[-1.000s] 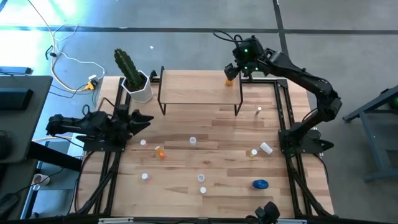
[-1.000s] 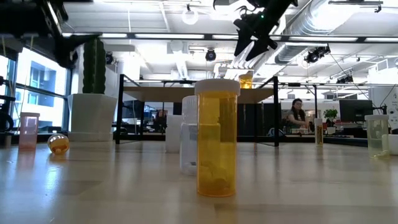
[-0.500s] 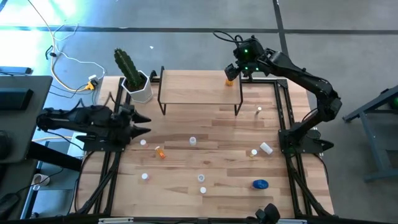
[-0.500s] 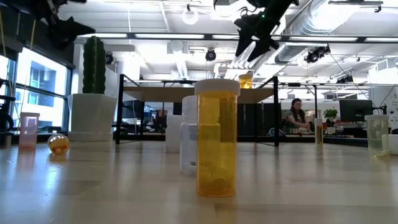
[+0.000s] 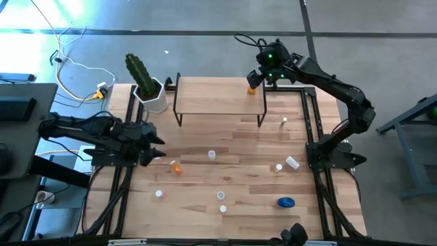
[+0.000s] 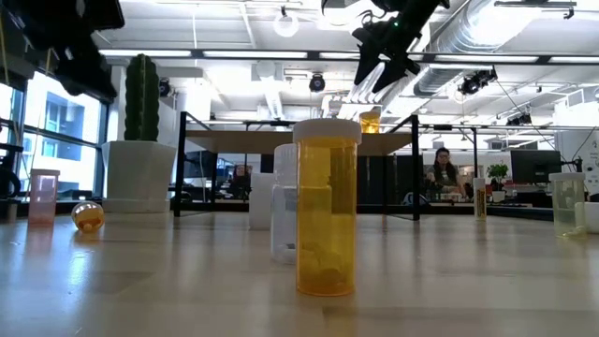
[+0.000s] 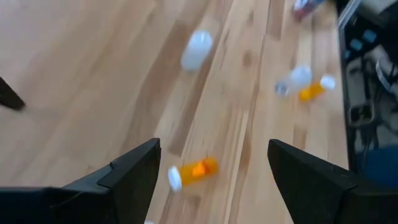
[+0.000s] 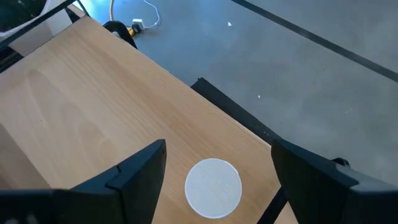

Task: Pick and place medicine bottles onto shelf by color
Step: Put the top pink pill bottle on the shelf

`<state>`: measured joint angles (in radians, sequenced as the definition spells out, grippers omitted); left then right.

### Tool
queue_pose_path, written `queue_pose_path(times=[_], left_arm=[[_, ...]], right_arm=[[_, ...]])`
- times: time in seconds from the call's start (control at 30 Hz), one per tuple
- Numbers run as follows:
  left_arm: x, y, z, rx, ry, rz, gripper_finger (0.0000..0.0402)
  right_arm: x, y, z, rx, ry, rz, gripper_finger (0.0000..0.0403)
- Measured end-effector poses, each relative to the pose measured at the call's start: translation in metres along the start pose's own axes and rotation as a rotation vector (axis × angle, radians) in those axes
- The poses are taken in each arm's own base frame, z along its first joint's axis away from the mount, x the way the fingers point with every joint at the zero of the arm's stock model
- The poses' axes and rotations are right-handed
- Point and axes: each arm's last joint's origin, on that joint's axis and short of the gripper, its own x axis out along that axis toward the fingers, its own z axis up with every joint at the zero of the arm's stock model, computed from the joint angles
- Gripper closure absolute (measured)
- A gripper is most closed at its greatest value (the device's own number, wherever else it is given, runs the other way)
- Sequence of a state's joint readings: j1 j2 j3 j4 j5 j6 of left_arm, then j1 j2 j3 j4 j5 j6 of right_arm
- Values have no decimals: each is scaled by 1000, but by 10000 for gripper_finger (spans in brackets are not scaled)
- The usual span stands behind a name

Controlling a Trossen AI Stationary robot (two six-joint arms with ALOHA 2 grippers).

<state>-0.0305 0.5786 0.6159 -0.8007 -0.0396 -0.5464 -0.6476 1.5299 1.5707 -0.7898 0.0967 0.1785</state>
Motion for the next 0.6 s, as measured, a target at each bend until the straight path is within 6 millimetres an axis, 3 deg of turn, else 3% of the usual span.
queue_pose_path(times=[0.23, 0.6], left_arm=[[6, -8, -5, 39, 77, -19, 118], [5, -10, -28, -128, 254, 89, 120]], right_arm=[[0, 0, 0, -4, 0, 0, 121], [0, 0, 0, -48, 0, -1, 121]])
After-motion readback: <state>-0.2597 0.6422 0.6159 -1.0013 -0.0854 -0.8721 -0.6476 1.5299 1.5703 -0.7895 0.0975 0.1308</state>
